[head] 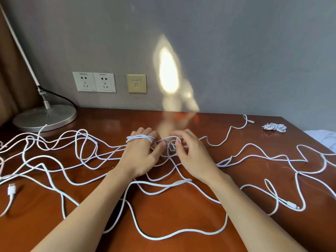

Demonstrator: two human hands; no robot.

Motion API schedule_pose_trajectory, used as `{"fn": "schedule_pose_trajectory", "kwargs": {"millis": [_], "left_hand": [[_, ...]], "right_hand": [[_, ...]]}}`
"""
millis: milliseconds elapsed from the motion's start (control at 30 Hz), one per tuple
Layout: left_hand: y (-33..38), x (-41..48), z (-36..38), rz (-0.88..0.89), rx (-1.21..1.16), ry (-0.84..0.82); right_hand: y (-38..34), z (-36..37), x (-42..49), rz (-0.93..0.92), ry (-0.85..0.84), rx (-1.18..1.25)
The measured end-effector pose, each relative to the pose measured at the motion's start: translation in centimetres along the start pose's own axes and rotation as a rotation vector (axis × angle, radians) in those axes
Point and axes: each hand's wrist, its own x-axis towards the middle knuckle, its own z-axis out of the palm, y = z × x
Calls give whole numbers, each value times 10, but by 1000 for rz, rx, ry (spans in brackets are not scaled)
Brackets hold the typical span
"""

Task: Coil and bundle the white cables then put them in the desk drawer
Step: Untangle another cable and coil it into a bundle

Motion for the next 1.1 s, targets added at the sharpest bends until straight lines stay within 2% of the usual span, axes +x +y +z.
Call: {"fn": "schedule_pose_trajectory", "kwargs": {"millis": [167, 267, 400, 533, 867, 1000, 1100], "left_hand": [[-1, 0, -2, -11, -25, 134], [3, 0, -5, 11, 16, 241], [4, 0, -8, -60, -9, 329], [5, -3, -9, -112, -53, 297], [2, -3, -15, -162, -73, 145], [6, -2, -8, -204, 53, 95], [6, -1, -8, -276, 70, 77]], "right_hand": [[-4, 0, -1, 23, -46, 22], [-3, -1, -2, 108, -103, 65], [-2, -5, -5, 206, -179, 76], [-2, -4, -4, 224, -140, 23], [10, -7, 1, 151, 229, -11], [9, -7, 3, 107, 290, -27], [2, -10, 2, 97, 264, 94]]}}
